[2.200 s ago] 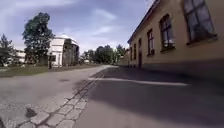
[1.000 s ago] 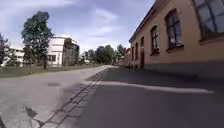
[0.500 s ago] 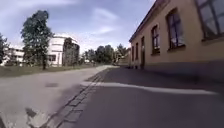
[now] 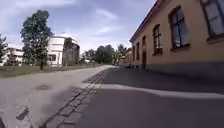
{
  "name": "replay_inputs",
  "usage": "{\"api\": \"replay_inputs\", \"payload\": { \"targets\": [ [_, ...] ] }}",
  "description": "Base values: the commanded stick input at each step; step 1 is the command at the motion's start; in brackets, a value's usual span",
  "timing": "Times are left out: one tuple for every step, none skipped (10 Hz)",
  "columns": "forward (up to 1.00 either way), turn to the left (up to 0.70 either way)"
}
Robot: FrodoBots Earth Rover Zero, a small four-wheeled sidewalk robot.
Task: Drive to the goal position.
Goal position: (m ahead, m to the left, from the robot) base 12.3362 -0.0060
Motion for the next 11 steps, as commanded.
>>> {"api": "replay_inputs", "payload": {
  "targets": [
    [0.70,0.00],
    [0.70,0.00],
    [0.70,0.00],
    [0.70,0.00],
    [0.70,0.00],
    [0.70,0.00],
    [0.70,0.00],
    [0.70,0.00],
    [0.70,0.00],
    [0.70,0.00],
    [0.70,0.00]
  ]
}}
